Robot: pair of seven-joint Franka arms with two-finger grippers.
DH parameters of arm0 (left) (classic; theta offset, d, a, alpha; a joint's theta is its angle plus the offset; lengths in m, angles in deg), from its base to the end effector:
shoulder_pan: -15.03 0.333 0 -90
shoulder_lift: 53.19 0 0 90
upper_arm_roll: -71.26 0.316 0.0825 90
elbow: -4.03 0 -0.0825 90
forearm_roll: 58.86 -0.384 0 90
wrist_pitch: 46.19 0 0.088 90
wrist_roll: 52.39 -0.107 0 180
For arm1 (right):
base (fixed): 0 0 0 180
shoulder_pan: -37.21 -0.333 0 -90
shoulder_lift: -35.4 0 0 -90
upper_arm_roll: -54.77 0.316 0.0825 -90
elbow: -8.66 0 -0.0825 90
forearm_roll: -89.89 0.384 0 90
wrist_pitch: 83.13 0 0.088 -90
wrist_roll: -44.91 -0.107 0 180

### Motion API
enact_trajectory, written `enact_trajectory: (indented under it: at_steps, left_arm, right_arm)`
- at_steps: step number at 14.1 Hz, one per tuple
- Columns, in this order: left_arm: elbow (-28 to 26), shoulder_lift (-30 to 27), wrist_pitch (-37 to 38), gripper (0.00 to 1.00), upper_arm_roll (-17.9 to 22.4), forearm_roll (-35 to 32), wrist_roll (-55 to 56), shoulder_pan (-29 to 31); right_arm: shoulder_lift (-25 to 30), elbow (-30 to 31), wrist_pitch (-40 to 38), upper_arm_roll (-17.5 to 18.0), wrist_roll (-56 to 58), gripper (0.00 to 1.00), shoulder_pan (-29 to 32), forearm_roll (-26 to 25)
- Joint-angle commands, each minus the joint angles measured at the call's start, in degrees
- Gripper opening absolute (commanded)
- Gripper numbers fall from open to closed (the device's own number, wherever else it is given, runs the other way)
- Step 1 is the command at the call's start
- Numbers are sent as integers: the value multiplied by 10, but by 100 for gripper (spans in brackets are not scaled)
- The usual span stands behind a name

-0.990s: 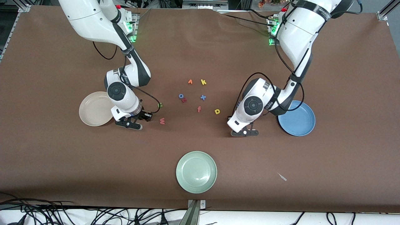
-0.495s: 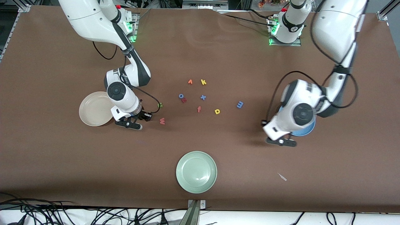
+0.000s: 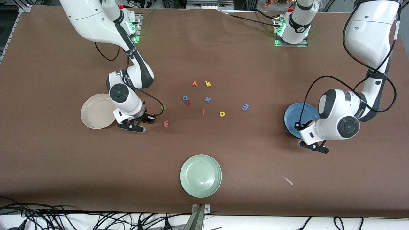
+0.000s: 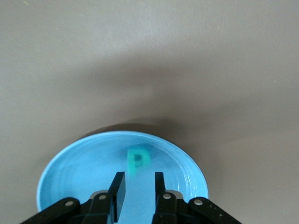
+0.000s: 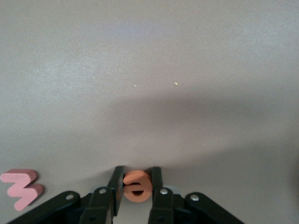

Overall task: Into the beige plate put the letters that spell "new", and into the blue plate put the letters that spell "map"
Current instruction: 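Place the cyan P on the blue plate while the right gripper carries the e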

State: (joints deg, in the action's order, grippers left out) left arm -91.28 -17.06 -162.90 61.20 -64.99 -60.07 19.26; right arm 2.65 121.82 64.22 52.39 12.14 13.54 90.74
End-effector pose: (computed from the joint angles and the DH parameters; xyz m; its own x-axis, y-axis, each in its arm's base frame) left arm 0.6525 -0.0498 0.2264 0.9329 -0.2705 -0.2377 -0.2652 -0.9626 0.0545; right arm 0.5726 0.2235 0.1779 0.9785 -0.2044 0.0293 -0.2044 -0.9789 -0.0020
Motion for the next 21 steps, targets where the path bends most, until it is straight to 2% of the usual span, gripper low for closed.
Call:
enact_trajectory:
  at_steps: [1,4,10,13,15,17,19,21]
  left_arm:
    - [-2,-8,15,100,-7,-16,-1,0]
    - [-2,-22,36,100,-24,-8,22,-8]
    - [-5,-23,48,100,-131,-12,215,-26]
    - [-28,-11,16,100,-132,-23,227,-62]
    - [-78,-10,-68,100,-131,-28,225,-87]
    - [-113,-7,-122,100,-132,-76,220,-92]
    - [-120,3,-125,99,-133,-141,221,-96]
    - [-125,2,-125,97,-134,-141,222,-106]
  right_arm:
    - [-7,-1,5,5,1,23,-2,6]
    - [-7,-17,-22,6,4,20,-1,6]
    - [8,-49,-100,-1,52,20,6,11]
    - [48,-23,-126,-25,121,20,8,12]
    - [76,6,-123,-49,162,20,9,12]
    - [102,33,-122,-66,200,20,8,12]
    - [122,57,-122,-84,238,20,9,12]
    - [138,81,-120,-105,282,20,9,18]
